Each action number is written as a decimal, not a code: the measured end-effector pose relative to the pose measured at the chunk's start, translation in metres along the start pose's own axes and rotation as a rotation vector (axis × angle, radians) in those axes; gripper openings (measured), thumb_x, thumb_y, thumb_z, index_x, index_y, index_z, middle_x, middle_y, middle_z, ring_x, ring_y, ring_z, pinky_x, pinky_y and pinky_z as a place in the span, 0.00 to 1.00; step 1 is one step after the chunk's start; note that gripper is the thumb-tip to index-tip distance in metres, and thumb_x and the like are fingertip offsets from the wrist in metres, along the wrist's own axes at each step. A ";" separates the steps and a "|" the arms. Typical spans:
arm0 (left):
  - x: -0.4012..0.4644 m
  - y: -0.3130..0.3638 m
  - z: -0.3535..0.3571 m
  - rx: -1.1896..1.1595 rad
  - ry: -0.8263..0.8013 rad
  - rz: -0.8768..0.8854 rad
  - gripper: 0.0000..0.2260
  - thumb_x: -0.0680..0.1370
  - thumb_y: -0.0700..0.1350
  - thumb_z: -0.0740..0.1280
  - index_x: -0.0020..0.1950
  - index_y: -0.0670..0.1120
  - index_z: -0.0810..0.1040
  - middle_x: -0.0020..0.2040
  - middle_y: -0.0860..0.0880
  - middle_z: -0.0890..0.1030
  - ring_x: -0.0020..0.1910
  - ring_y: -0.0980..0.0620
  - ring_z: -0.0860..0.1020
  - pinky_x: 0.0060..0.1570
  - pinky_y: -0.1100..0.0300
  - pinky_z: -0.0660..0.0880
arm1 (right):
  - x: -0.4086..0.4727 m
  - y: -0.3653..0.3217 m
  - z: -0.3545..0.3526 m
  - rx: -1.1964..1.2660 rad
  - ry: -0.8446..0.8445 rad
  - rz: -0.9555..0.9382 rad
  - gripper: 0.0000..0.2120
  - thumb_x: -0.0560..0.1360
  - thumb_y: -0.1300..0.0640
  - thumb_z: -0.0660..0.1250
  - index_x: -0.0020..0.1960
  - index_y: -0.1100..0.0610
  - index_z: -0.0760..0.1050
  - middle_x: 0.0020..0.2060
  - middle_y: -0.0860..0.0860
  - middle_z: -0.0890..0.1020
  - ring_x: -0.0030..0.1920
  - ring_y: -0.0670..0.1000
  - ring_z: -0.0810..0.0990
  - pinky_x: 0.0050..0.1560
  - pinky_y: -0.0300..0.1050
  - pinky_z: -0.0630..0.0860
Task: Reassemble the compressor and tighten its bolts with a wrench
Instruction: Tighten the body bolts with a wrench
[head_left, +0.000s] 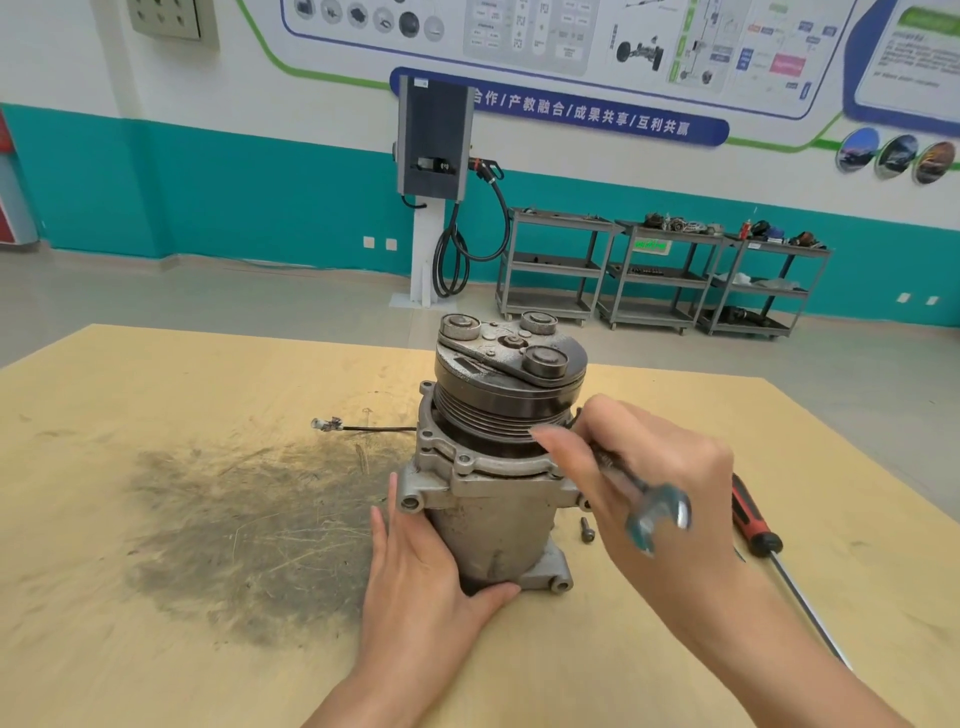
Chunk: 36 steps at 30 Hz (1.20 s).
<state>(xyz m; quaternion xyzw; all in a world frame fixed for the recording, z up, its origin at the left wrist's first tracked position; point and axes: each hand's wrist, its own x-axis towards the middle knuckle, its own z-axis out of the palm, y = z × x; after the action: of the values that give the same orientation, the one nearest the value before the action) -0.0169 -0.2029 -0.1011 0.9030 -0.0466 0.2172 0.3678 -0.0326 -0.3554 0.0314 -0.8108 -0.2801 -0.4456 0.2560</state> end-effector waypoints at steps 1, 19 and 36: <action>0.000 0.000 0.000 0.010 -0.004 0.005 0.55 0.64 0.67 0.74 0.75 0.44 0.44 0.79 0.46 0.48 0.71 0.60 0.31 0.73 0.61 0.33 | 0.004 -0.001 0.000 0.011 0.024 0.008 0.20 0.81 0.53 0.62 0.33 0.61 0.71 0.25 0.51 0.73 0.25 0.54 0.75 0.27 0.46 0.76; 0.000 -0.002 0.001 0.070 -0.027 -0.018 0.48 0.65 0.69 0.71 0.71 0.44 0.53 0.78 0.46 0.54 0.63 0.60 0.18 0.74 0.58 0.36 | 0.029 0.101 0.031 1.274 -0.118 1.116 0.28 0.79 0.36 0.51 0.31 0.54 0.68 0.17 0.48 0.60 0.16 0.45 0.56 0.18 0.38 0.54; 0.000 -0.003 0.001 0.078 -0.038 -0.006 0.47 0.65 0.70 0.70 0.70 0.51 0.47 0.79 0.47 0.50 0.59 0.62 0.16 0.72 0.60 0.33 | 0.029 0.106 0.030 1.340 -0.281 1.160 0.28 0.80 0.38 0.52 0.29 0.54 0.69 0.16 0.48 0.61 0.15 0.45 0.58 0.16 0.37 0.58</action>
<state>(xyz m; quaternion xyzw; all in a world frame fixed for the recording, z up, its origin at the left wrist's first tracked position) -0.0160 -0.2016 -0.1037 0.9208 -0.0423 0.2008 0.3318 0.0699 -0.4048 0.0251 -0.5522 -0.0563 0.1140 0.8239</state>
